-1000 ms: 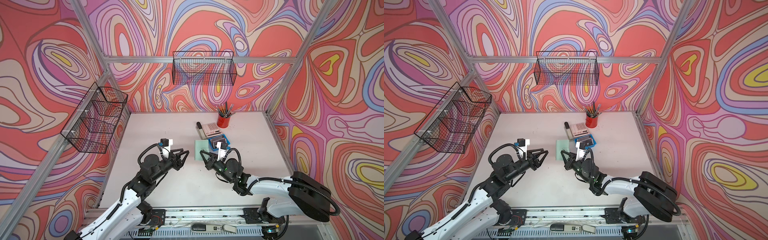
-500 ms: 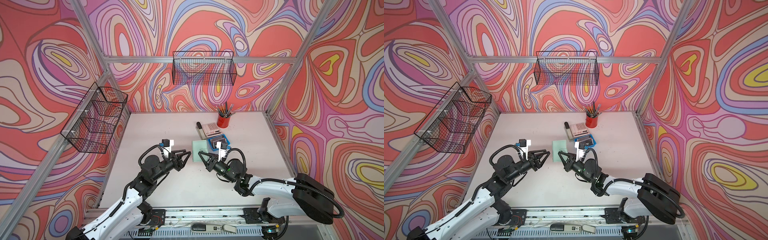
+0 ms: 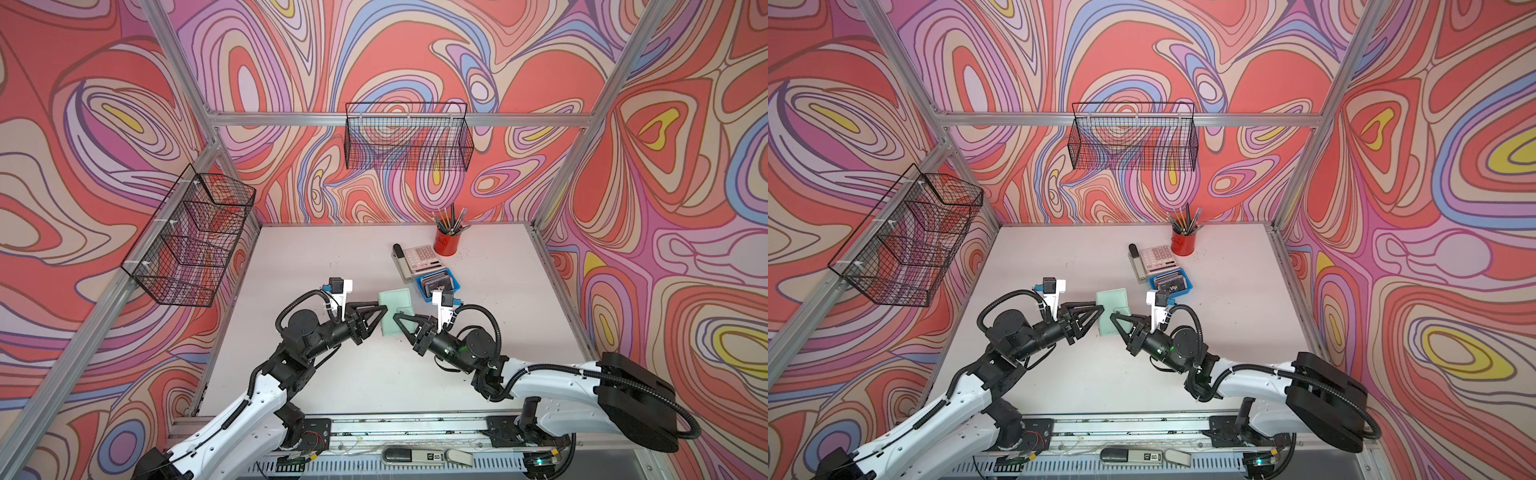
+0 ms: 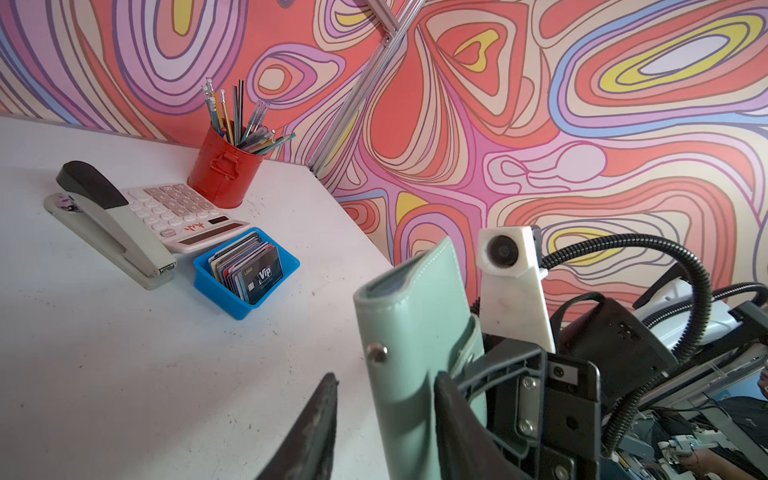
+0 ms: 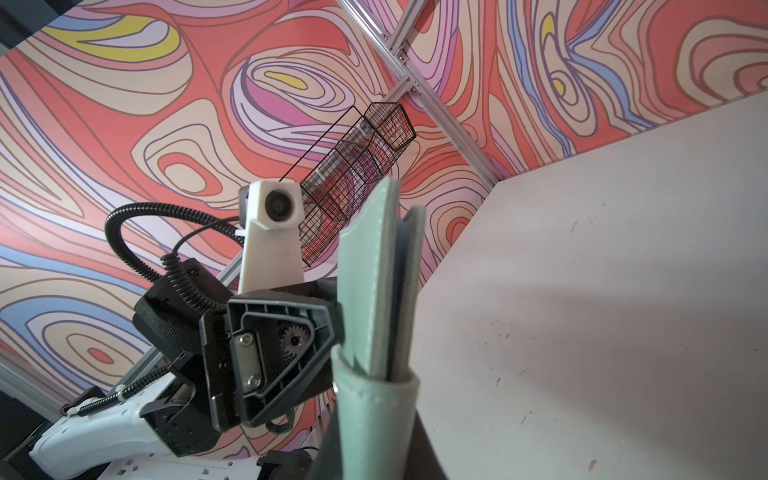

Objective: Put the credit cards into the card holder

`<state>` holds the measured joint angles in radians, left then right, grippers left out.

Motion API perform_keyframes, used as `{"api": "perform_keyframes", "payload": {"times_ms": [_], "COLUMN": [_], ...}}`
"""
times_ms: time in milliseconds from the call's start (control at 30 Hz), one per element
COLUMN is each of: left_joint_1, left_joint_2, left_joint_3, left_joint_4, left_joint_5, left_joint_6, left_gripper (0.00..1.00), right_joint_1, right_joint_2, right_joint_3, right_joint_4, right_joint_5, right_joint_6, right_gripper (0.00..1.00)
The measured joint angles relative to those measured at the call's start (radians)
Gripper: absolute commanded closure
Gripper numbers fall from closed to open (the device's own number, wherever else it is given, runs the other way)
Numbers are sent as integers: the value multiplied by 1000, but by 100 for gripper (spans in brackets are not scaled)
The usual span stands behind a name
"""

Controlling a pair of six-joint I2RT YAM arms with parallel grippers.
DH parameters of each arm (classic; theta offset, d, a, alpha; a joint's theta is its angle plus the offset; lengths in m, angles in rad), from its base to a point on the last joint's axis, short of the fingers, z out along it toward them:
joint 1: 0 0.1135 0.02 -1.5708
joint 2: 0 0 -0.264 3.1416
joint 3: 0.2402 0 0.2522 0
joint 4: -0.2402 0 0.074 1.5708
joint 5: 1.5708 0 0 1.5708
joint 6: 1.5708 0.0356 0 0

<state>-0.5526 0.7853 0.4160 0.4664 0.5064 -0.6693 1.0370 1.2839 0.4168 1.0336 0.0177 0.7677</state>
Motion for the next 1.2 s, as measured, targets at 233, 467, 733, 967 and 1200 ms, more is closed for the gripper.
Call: {"api": "perform_keyframes", "payload": {"times_ms": [233, 467, 733, 967, 1200], "left_joint_1": [0, 0, 0, 0, 0], "left_joint_2": [0, 0, 7, 16, 16], "left_joint_3": [0, -2, -14, -19, -26], "left_joint_4": [10, 18, 68, 112, 130], "left_joint_5": [1, 1, 19, 40, 47], "left_joint_6": [-16, -22, -42, -62, -69], "left_gripper": [61, 64, 64, 68, 69], "right_joint_1": [22, 25, 26, 26, 27], "right_joint_2": [47, 52, 52, 69, 94], "right_joint_3": [0, 0, -9, -10, -10], "right_joint_4": [40, 71, 116, 157, 203], "right_joint_5": [2, 1, 4, 8, 19], "right_joint_6": [5, 11, 48, 88, 107], "right_gripper": [100, 100, 100, 100, 100]}}
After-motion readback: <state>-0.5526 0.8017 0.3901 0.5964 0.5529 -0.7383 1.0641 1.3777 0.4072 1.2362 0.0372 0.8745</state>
